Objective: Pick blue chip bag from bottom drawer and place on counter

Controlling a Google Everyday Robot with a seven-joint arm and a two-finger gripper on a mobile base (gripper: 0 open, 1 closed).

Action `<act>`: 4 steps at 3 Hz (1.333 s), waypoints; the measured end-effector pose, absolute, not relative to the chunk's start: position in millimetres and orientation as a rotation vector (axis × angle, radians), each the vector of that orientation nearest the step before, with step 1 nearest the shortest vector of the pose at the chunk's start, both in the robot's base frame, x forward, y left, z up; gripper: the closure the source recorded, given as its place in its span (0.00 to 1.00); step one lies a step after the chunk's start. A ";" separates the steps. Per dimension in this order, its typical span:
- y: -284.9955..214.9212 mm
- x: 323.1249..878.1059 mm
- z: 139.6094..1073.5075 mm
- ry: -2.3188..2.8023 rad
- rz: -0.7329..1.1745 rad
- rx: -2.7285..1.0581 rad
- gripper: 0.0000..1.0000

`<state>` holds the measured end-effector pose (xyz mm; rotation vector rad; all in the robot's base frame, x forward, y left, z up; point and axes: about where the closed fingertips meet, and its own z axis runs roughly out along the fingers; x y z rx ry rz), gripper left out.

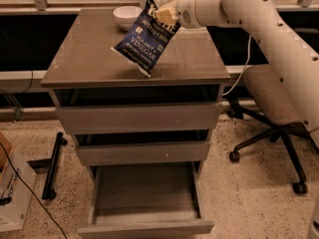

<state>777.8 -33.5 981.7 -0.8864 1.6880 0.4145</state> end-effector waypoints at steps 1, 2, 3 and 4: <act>-30.0 810.8 973.2 1.745 0.430 -0.853 0.85; -31.4 815.3 983.5 1.734 0.428 -0.840 0.62; -28.4 815.4 981.0 1.735 0.432 -0.844 0.39; -25.4 815.7 979.1 1.736 0.436 -0.848 0.16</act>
Offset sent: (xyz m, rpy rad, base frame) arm 0.0288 0.0034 -0.0075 0.0060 0.0458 -0.0219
